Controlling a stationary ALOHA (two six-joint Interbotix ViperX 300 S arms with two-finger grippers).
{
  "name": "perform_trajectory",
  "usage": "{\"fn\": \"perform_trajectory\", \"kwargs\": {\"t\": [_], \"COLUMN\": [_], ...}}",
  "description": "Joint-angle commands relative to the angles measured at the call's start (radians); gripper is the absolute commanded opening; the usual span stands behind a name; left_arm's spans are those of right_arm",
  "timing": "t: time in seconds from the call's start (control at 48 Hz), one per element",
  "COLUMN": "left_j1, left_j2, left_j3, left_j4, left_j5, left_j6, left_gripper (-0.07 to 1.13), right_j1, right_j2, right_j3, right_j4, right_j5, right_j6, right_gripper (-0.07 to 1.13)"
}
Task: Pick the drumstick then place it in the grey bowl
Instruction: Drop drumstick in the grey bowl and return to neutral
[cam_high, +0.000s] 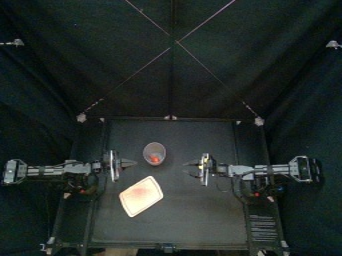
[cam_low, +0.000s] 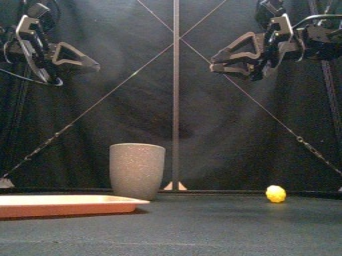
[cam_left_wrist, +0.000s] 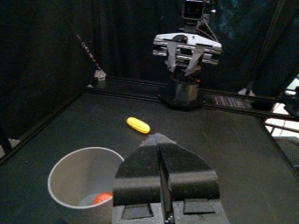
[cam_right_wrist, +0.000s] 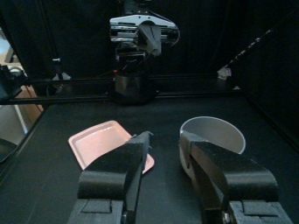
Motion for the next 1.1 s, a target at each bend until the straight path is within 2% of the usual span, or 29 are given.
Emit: {"fn": "perform_trajectory", "kwargs": {"t": [0.021, 0.25, 1.104], "left_j1": [0.003, 0.003, 0.003], "left_j2": [0.002, 0.002, 0.003], "left_j3": [-0.018, -0.015, -0.018], "left_j4": [0.023, 0.052, 0.049], "left_j5": [-0.023, -0.034, -0.035], "left_j6": [0.002, 0.000, -0.002], "left_gripper": [-0.02, -0.02, -0.02], "right_j1": [0.000, 0.003, 0.017], "right_j2": [-0.017, -0.018, -0.017], "right_j3": [-0.006, -0.005, -0.003], "right_j4": [0.000, 0.000, 0.000], "right_j5": [-0.009, -0.009, -0.009], "right_j6": [0.002, 0.002, 0.002], "right_gripper": [0.75, 0.75, 0.75]}}
